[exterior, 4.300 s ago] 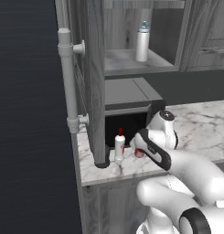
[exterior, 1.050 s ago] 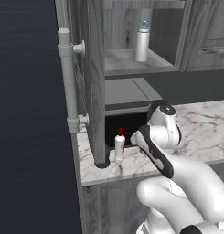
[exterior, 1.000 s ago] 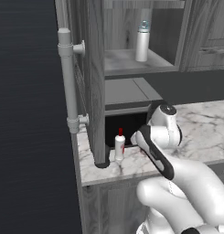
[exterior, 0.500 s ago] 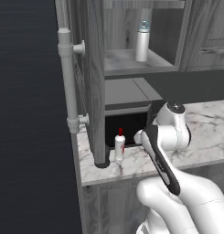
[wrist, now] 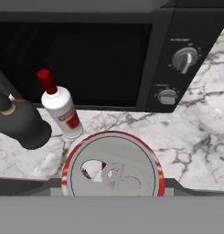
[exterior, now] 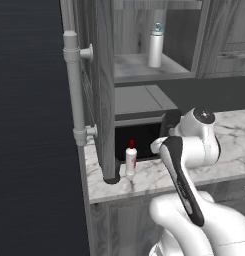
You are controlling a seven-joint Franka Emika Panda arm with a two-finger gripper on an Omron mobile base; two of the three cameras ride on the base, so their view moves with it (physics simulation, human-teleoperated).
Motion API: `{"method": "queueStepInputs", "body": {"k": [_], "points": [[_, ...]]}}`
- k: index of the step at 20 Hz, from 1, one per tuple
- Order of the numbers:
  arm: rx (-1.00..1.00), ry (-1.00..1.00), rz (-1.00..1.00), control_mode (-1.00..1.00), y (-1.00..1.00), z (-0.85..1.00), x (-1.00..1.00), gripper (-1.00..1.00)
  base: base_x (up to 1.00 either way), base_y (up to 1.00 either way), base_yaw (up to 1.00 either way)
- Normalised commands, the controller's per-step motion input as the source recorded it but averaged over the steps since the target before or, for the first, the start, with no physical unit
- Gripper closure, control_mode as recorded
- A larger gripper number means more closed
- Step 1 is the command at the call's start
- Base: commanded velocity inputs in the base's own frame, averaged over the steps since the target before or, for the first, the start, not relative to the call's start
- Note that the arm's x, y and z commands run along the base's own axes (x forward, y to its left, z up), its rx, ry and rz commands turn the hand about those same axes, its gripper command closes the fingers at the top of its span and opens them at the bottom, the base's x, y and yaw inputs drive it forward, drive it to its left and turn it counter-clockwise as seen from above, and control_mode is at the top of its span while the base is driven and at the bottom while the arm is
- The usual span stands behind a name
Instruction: Sort all alcoholic drinks to one cabinet, and non-alcoholic drinks to the other.
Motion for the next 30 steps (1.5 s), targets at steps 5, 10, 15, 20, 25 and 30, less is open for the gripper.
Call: {"method": "queueStepInputs", "body": {"k": [5,10,15,20,25,30], "points": [[0.00,-0.06,0.00,-1.00,0.00,0.48,-0.22,1.00,0.00,0.00,0.00],[0.00,-0.04,-0.01,-1.00,0.00,0.47,-0.16,1.00,0.00,0.00,0.00],[0.00,-0.01,-0.02,-1.00,0.00,0.46,-0.11,1.00,0.00,0.00,0.00],[0.00,-0.01,-0.02,-1.00,0.00,0.43,-0.05,1.00,0.00,0.00,0.00],[-0.01,-0.03,-0.02,-1.00,0.00,0.39,0.00,1.00,0.00,0.00,0.00],[-0.02,-0.05,-0.01,-1.00,0.00,0.33,0.00,1.00,0.00,0.00,0.00]]}}
